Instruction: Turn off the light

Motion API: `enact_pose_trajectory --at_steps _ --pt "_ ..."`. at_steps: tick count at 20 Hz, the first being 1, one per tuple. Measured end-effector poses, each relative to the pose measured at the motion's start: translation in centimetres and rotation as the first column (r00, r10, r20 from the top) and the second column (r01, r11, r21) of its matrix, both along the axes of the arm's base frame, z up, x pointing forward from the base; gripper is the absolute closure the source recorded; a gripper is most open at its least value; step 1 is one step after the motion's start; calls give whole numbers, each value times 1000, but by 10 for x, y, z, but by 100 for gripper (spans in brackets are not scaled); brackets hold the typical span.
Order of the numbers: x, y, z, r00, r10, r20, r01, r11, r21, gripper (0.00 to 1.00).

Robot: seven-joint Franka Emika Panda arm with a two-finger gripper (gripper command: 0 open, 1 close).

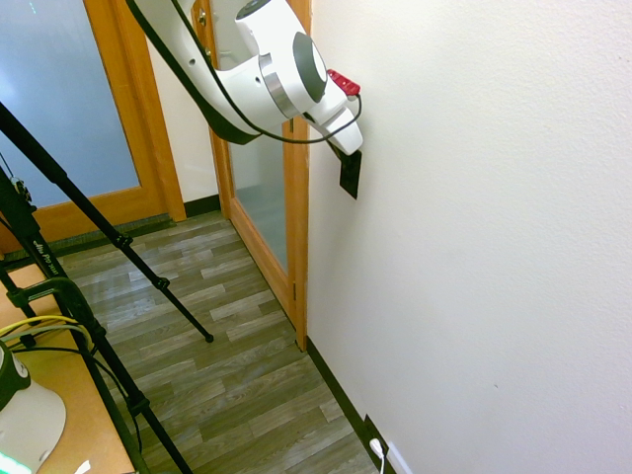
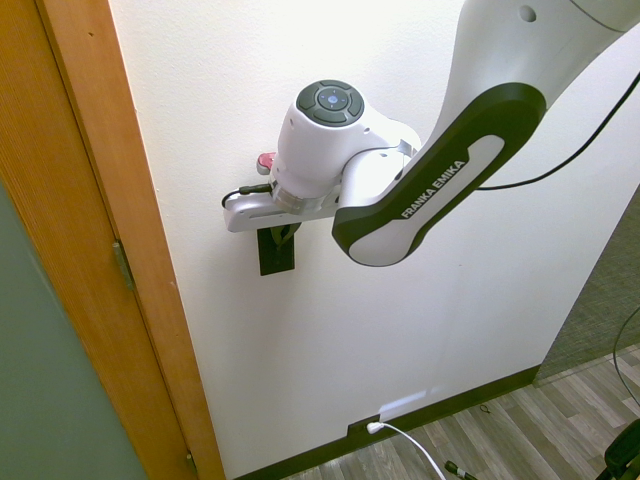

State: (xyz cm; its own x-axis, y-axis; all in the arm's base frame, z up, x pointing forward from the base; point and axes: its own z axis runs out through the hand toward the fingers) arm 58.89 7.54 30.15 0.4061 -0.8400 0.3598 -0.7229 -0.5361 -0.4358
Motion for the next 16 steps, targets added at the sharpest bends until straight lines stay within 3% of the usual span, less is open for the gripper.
enact_pose_trajectory --at_steps 4,8,9,12,16 --pt "6 1 -14 999 5 -33 -5 1000 18 100" --pt "4 3 -11 1000 20 -21 -20 1000 6 100" --pt "0 5 -6 1000 26 -4 -26 1000 -2 0" --pt "-30 21 -1 999 50 -5 -50 999 -14 0" --pt "-78 28 -26 995 54 -82 -54 999 6 0"
